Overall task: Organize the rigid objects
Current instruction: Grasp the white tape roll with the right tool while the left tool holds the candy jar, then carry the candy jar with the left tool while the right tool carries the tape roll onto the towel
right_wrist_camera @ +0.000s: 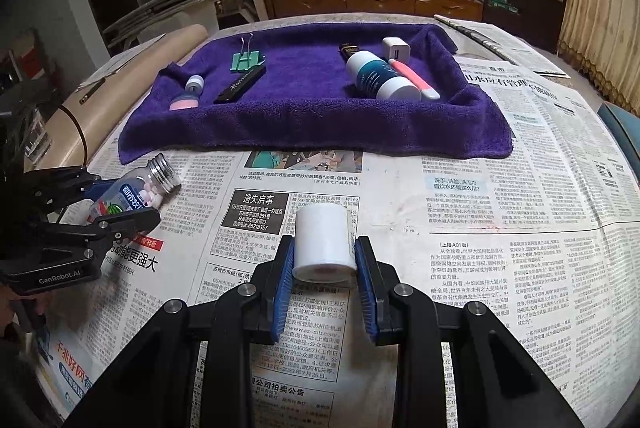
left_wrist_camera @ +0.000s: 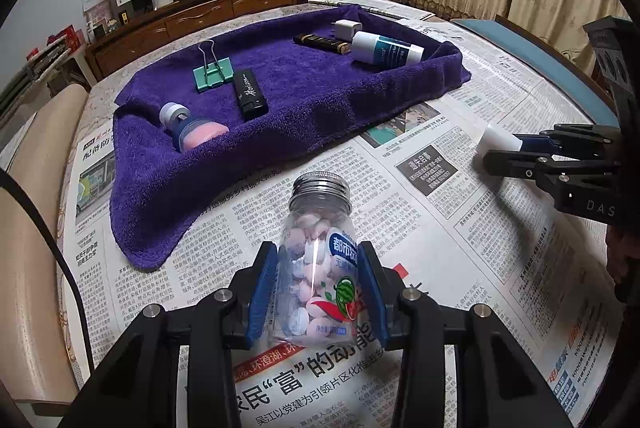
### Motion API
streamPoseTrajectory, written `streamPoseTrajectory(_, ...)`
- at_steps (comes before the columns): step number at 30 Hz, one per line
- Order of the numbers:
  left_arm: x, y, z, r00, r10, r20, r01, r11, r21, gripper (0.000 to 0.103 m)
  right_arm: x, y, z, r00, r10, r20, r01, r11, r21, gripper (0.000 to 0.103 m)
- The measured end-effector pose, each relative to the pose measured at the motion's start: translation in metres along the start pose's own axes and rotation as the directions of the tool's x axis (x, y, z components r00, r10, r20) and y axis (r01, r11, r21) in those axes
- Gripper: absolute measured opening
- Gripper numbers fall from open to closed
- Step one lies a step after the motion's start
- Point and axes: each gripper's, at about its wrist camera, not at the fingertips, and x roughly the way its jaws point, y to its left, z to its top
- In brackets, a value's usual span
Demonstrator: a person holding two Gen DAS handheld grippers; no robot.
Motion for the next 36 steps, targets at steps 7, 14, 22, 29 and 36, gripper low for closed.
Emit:
streamPoseTrajectory(7, -0.01, 0.0, 0.005, 0.999, -0.04, 0.035, 0.041, 0.999, -0.022, 0.039, -0.005, -0.005, 0.001, 1.0, 0.006, 0.003, -0.006, 1.0, 0.004, 0.03)
streamPoseTrajectory(14, -0.016, 0.005, 0.007, 0.998, -0.044, 0.042, 0.046, 0.998, -0.053, 0.039, -0.01, -0.007, 0.003, 1.0, 0.013, 0.006, -0.013, 1.0, 0.009, 0.03)
streamPoseTrajectory(22, -0.03, 0.006, 0.024, 0.996, -0.043, 0.075, 0.049, 0.996, -0.071, 0.039, -0.019, -0.008, 0.018, 0.999, 0.025, 0.019, -0.025, 1.0, 0.001, 0.03)
streamPoseTrajectory(29, -0.032, 0.019, 0.045, 0.996, -0.033, 0.083, 0.042, 0.993, -0.106, 0.039, -0.026, -0.009, 0.053, 0.999, 0.035, 0.036, -0.034, 0.999, -0.042, 0.03)
streamPoseTrajectory(36, -0.02, 0.03, 0.085, 0.996, -0.038, 0.079, 0.049, 0.99, -0.131, 0.039, -0.013, -0.009, 0.099, 0.996, 0.077, 0.039, -0.074, 0.995, -0.065, 0.03)
